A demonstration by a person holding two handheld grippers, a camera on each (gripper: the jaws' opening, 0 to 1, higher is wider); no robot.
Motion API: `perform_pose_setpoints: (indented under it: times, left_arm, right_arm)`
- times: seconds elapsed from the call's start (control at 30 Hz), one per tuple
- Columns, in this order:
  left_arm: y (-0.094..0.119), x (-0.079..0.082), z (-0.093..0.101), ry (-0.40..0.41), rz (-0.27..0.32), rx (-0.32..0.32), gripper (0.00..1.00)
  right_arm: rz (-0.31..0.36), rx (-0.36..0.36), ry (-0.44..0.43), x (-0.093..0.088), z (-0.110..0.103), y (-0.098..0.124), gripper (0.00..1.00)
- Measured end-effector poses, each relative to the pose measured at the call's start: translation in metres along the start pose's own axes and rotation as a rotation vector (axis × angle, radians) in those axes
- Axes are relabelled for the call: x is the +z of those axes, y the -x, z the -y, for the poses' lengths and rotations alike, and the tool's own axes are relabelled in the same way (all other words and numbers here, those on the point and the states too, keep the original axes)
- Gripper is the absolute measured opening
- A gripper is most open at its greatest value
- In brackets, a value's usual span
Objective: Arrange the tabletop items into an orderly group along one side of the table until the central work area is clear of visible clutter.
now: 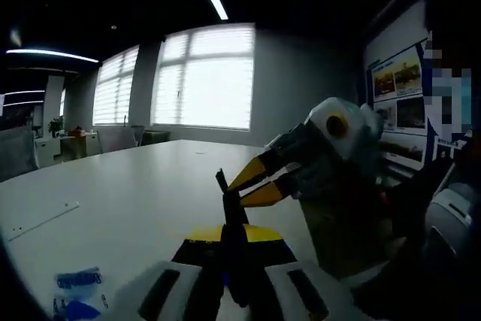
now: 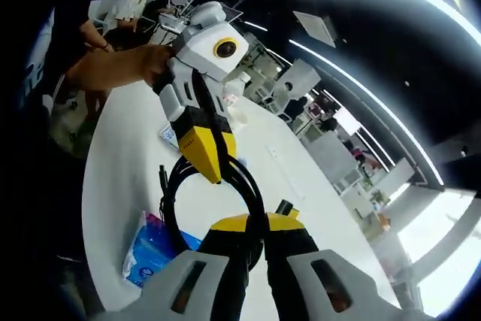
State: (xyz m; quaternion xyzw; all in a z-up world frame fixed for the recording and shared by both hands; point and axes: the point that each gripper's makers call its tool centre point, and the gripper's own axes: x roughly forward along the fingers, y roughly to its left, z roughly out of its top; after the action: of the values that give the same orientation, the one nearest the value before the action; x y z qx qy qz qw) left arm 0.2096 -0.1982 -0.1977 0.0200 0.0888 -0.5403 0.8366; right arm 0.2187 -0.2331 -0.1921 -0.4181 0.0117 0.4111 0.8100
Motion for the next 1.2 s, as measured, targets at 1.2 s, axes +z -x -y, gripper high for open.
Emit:
perform_pose_setpoints:
  times: [1.2]
  left_arm:
    - [0.025,-0.036,-0.039,0.010,-0.067,0.125,0.05]
  right_arm:
    - [-0.007,0.126,-0.023,-0.003,-0.023,-0.064,0.03]
